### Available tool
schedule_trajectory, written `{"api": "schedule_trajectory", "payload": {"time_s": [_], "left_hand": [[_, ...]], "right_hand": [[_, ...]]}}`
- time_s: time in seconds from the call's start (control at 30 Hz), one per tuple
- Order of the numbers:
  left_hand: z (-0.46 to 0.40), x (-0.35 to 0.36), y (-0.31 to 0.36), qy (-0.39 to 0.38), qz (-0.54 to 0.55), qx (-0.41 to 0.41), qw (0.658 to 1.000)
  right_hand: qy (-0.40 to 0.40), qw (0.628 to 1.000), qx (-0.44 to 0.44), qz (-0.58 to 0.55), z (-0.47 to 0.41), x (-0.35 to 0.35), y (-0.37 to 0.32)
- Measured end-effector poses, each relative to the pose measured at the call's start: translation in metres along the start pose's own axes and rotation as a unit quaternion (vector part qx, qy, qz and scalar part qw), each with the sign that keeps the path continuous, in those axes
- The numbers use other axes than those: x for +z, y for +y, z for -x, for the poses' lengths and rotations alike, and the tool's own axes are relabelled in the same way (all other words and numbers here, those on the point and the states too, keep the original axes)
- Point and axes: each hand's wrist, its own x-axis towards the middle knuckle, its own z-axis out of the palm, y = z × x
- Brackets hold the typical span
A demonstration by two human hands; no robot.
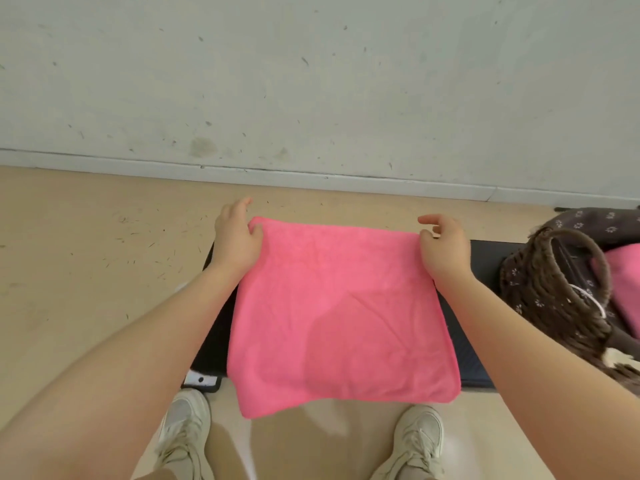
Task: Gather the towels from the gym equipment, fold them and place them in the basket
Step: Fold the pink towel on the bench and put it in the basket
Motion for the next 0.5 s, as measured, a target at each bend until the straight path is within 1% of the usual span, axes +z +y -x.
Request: {"api": "schedule_trajectory", "payload": {"time_s": [0.07, 0.13, 0.2, 0.33, 0.4, 0.5], "left_hand": [[0.025, -0.007, -0.007, -0.01, -0.016, 0.013, 1.0], [0.053, -0.013, -0.012, 0.002, -0.035, 0.012, 0.999], [0.08, -0.021, -0.014, 0.01, -0.044, -0.013, 0.999], [0.132, -0.03, -0.019, -0.017, -0.061, -0.064, 0.996], [0.149, -0.034, -0.021, -0.019, -0.049, -0.089, 0.995], [0.171, -0.036, -0.018, -0.023, -0.025, -0.131, 0.991]], "right_hand": [[0.004, 0.999, 0.026, -0.02, 0.016, -0.013, 0.005], [-0.01, 0.998, 0.05, -0.025, 0.033, -0.026, 0.011], [-0.03, 0.997, 0.071, -0.003, 0.053, -0.038, 0.015], [-0.078, 0.991, 0.092, 0.061, 0.094, -0.057, 0.025], [-0.098, 0.986, 0.096, 0.092, 0.114, -0.062, 0.03], [-0.098, 0.981, 0.109, 0.129, 0.14, -0.065, 0.035]]}}
